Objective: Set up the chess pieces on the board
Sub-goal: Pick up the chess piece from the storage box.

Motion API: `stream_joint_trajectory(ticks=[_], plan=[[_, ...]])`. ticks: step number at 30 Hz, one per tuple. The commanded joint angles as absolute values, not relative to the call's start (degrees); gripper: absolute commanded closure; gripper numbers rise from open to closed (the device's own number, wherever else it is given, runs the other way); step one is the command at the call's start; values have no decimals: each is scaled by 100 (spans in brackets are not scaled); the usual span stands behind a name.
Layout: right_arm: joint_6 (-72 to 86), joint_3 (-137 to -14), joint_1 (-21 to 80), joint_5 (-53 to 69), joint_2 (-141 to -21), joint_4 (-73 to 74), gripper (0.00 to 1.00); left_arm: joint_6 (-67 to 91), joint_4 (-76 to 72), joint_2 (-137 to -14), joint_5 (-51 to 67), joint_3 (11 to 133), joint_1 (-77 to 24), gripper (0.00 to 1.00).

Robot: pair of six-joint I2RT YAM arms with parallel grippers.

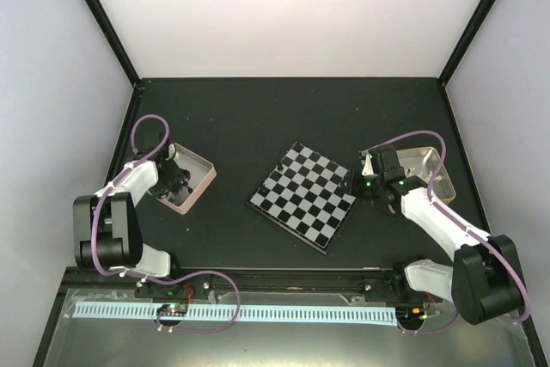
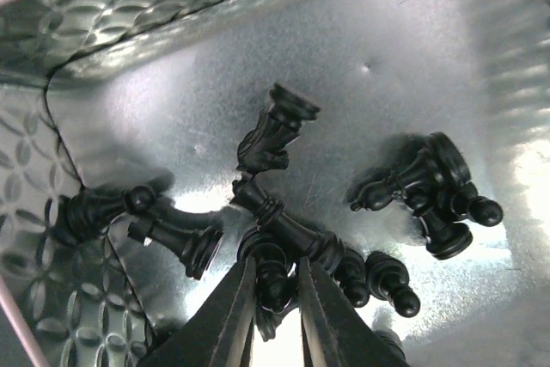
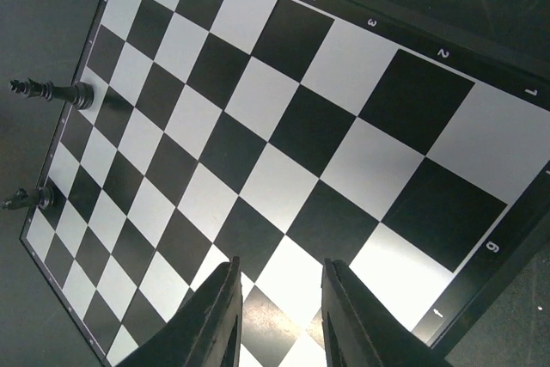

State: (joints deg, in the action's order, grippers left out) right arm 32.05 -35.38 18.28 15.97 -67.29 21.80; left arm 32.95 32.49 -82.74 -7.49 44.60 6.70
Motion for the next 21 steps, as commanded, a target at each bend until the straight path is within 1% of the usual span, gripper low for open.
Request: stream_joint_trajectory(ticks=[1, 3, 6, 16, 21], plan=[[3207, -3718, 1857, 1560, -6807, 1991, 73, 3240, 3134, -8316, -708, 4723, 716, 88], [3212, -3726, 1854, 1571, -6825, 1993, 74, 3207, 3150, -8298, -752, 4730, 713, 95], [3200, -3752, 1859, 1584, -6825, 1994, 74, 3181, 3213, -8227, -832, 4755, 713, 98], [3198, -3797, 1856, 1586, -6704, 2037, 75, 3021, 3688, -7389, -770, 4997, 661, 98], [3249, -3784, 1855, 1556, -6624, 2040, 75, 2721, 3810, -7218, -27, 5320, 460, 97]])
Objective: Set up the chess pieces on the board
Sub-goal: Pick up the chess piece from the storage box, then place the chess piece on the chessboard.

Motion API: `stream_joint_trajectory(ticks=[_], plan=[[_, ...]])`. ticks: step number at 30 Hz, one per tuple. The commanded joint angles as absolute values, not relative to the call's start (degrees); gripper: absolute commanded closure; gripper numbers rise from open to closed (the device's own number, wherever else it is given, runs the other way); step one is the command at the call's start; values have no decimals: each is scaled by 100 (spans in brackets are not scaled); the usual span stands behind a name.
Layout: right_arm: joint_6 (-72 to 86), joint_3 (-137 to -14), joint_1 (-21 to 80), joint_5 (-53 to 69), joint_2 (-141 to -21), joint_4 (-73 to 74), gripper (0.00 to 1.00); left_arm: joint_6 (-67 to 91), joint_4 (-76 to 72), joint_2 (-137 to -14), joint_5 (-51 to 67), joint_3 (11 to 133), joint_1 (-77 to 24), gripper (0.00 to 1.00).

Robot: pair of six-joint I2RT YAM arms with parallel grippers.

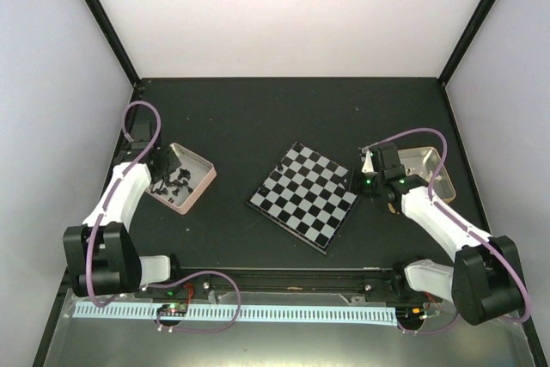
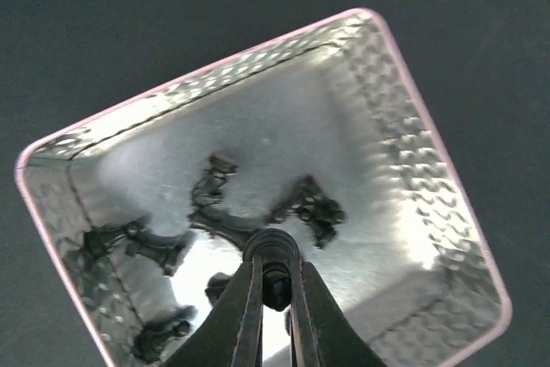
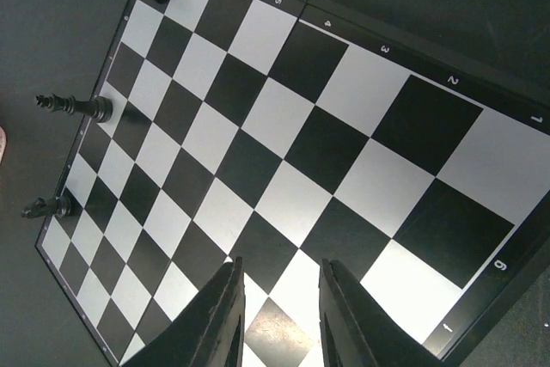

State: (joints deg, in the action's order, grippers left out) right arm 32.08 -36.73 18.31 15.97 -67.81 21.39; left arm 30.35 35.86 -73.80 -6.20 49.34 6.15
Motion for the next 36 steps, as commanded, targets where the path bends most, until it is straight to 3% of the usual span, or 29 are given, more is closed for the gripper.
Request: stream_joint_trajectory(ticks=[1, 14, 24, 30, 36], plan=[[3266, -3780, 1851, 1541, -6602, 2039, 75, 2649, 3808, -7246, 158, 5393, 379, 96], [3362, -3718, 1854, 1429, -6414, 2065, 76, 2245, 3935, -8611, 1322, 6607, -1645, 96], [3351, -3731, 1854, 1374, -6395, 2104, 76, 1777, 4009, -9850, 465, 8233, -3102, 95], [3307, -3723, 1854, 1302, -6350, 2192, 76, 1583, 4481, -10956, -93, 9527, -3497, 95], [3297, -3665, 1853, 1258, -6256, 2236, 75, 1496, 4614, -11606, -141, 10052, -3607, 95]])
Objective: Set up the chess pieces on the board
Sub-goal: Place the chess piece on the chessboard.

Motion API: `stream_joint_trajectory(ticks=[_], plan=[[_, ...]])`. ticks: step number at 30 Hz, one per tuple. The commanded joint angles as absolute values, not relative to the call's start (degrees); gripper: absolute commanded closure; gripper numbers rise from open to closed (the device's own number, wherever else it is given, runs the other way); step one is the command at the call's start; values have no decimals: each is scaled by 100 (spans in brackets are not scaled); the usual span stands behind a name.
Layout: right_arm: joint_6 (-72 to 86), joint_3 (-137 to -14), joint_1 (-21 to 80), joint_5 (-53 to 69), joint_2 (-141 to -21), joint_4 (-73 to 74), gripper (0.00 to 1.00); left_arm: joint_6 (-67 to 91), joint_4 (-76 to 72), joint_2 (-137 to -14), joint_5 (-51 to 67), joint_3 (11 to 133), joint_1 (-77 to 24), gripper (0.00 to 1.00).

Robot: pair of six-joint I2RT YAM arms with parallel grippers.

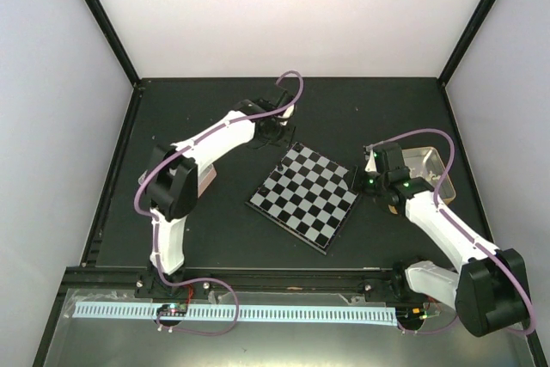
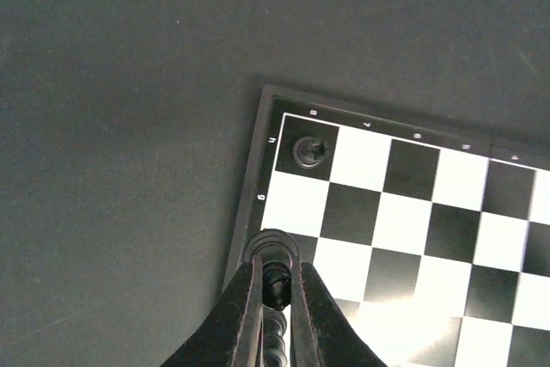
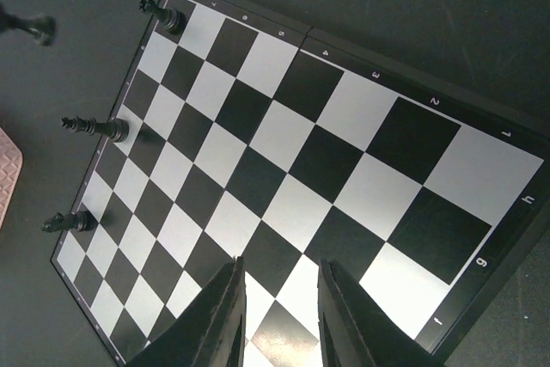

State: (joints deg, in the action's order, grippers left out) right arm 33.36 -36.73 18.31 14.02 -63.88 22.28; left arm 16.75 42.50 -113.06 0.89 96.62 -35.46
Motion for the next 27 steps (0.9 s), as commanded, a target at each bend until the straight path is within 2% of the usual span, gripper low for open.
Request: stream_joint_trajectory(ticks=[1, 27], plan=[[3296, -3661, 1855, 1255, -6258, 2233, 75, 1484, 4622, -11685, -124, 10081, -3610, 95], [3292, -3604, 1853, 1263, -6327, 2189, 75, 1208, 5148, -12471, 503, 10519, -3696, 95]])
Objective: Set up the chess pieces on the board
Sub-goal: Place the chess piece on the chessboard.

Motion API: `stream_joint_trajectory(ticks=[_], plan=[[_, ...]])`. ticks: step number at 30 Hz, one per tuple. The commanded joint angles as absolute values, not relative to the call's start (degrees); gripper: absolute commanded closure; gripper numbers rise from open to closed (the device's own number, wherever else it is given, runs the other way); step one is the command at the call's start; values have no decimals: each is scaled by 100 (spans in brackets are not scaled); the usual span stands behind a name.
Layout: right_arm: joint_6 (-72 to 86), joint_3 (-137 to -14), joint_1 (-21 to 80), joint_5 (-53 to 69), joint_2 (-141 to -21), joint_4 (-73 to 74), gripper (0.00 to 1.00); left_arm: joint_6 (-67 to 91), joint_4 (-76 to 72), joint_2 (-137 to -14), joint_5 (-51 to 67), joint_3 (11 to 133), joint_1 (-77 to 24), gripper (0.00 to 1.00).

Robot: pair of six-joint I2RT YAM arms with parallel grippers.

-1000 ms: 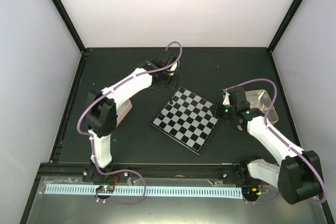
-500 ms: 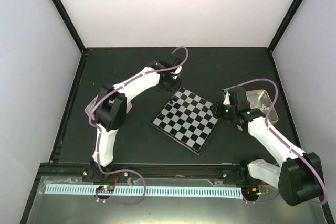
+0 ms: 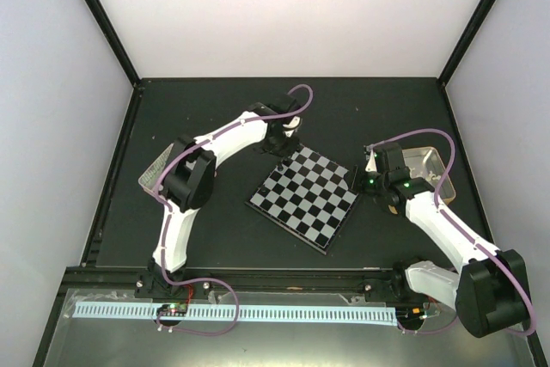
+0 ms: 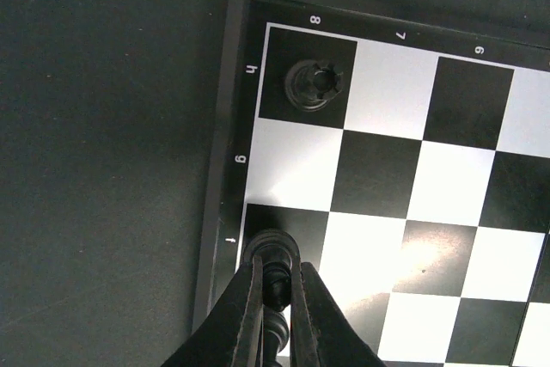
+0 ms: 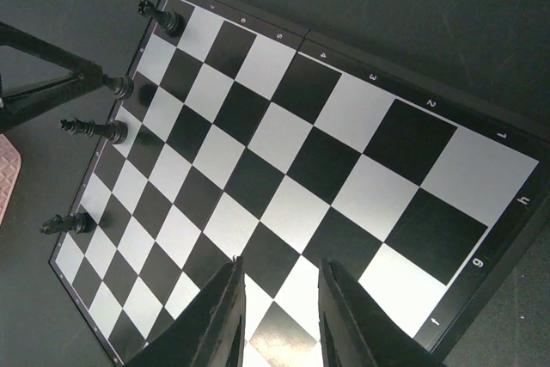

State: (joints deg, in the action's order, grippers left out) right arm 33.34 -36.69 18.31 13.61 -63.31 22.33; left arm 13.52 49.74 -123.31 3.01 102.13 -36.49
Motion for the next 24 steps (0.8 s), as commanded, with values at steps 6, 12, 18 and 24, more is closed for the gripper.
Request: stream_joint_trajectory(ticks=[6, 12, 18, 24], plan=[[3322, -3604, 1854, 1327, -6307, 2119, 75, 1161, 5260, -12538, 589, 10525, -3692, 94], [3296, -3614, 1860, 1327, -6335, 2136, 75, 1138, 5291, -12558, 724, 10573, -3696, 89], [3296, -3609, 1855, 1336, -6327, 2136, 75, 1162, 5256, -12485, 931, 10644, -3686, 69], [3294, -3612, 1854, 1336, -6297, 2144, 75, 1237, 5204, -12337, 775, 10739, -3665, 68]])
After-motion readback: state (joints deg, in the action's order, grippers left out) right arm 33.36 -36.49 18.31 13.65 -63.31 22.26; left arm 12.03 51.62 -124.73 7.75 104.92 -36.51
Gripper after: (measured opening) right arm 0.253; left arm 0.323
